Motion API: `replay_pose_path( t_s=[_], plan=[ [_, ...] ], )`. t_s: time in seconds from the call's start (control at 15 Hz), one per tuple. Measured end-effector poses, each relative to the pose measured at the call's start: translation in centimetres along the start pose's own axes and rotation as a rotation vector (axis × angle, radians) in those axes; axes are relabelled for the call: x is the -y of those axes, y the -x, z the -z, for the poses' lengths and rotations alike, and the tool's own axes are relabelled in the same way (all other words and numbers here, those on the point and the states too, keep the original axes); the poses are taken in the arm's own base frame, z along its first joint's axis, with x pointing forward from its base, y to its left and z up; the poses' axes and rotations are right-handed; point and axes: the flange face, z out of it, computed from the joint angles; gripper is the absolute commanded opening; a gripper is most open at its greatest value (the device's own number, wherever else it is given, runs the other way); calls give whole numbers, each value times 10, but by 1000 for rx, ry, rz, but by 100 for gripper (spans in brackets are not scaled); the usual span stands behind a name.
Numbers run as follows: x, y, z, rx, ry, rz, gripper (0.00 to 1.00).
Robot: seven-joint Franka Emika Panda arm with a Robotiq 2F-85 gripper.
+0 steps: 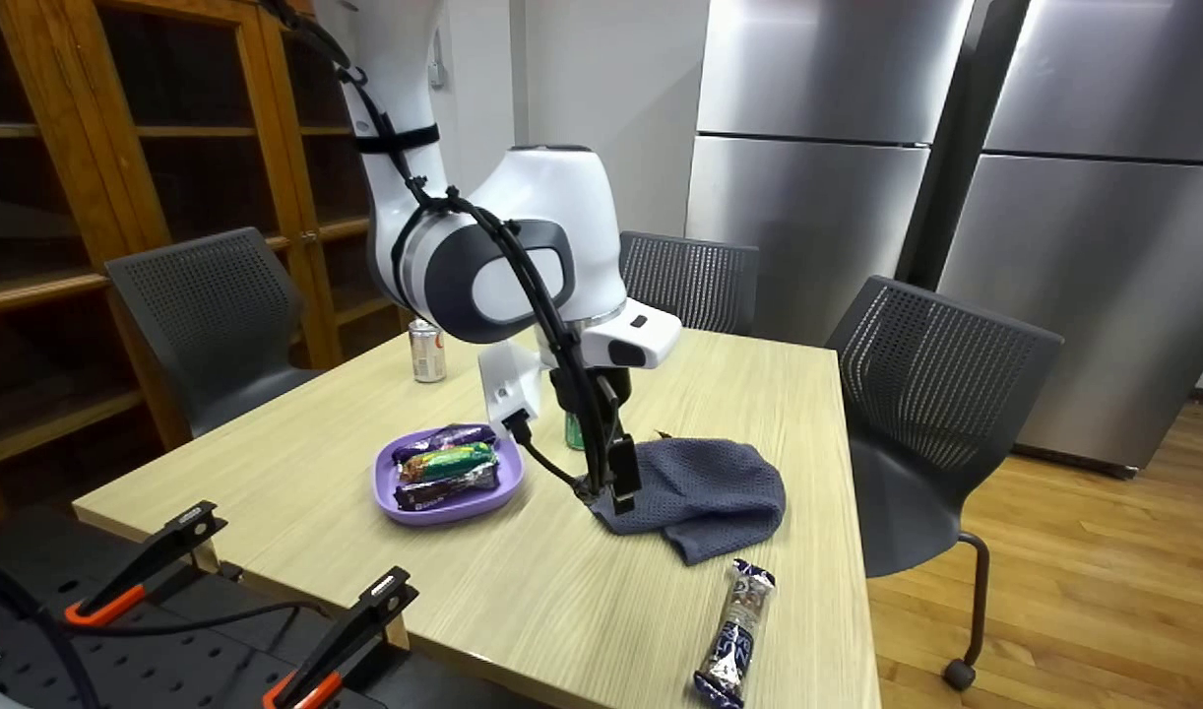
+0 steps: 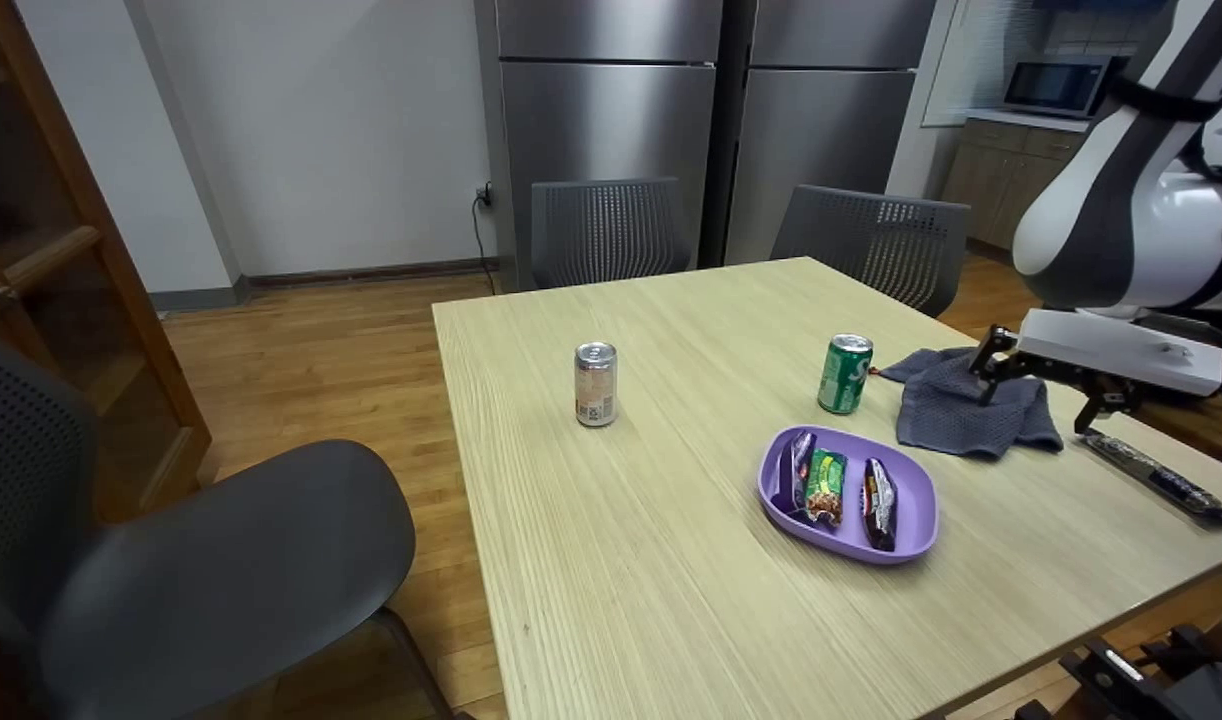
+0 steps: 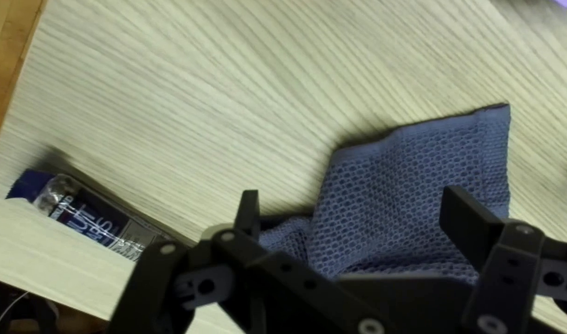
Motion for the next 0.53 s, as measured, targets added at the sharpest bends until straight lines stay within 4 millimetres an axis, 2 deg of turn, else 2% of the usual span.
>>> replay_pose_path(
  t_s=[0.53],
  plan=[
    [-23,-31,-15,-6,21,-39,100]
  ],
)
